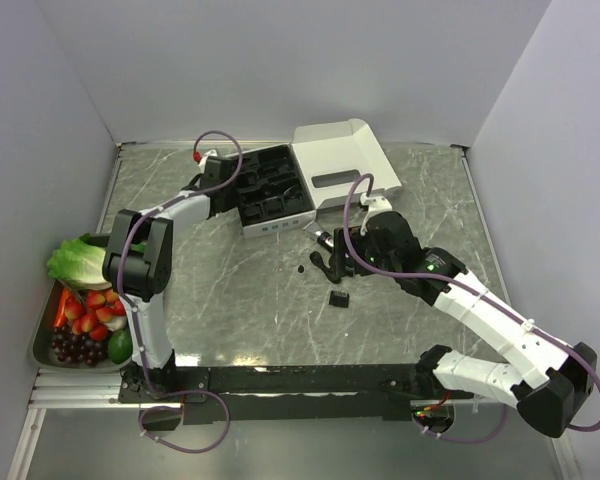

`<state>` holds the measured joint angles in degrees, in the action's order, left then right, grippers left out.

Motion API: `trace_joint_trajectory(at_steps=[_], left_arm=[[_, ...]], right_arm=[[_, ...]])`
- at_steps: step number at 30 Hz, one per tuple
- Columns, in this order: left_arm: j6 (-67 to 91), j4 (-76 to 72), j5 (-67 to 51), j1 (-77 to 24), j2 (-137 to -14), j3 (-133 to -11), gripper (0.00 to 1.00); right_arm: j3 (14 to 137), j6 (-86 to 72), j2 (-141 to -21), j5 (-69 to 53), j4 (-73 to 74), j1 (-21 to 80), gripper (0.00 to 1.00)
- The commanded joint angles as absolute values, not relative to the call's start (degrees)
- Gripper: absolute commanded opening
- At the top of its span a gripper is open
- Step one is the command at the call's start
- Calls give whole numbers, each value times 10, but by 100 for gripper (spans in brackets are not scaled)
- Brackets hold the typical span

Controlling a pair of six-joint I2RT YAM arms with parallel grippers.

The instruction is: Sort the hair-cutting tools

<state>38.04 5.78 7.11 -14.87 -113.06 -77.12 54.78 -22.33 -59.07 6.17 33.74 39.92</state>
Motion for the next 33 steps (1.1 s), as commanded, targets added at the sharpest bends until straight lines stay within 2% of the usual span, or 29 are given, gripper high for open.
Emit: trace_joint_trajectory(at_steps=[1,8,16,22,23,26,31,33], left_arm=[[462,163,141,-190,-1103,-759,13],[609,207,186,-244,-1071,-713,18],[803,130,194,-318,-1052,-641,26],[810,99,218,-365,-1057,-678,51],[804,103,221,-366,-1054,-682,61],[772,128,235,-367,-1034,-703,74],[684,184,293,-363,-972,-732,85],[646,194,311,-359,-942,-739,92]], right_arm=[[544,-237,-563,57,338,408,100],[539,-243,-536,49,350,412,99],[537,-241,-510,54,373,416,99],[539,-242,-497,73,393,417,100],[537,-242,-496,80,394,416,100],[539,-256,-501,121,394,415,100],[565,-292,-553,192,395,411,100],[577,-302,-580,203,379,397,100]])
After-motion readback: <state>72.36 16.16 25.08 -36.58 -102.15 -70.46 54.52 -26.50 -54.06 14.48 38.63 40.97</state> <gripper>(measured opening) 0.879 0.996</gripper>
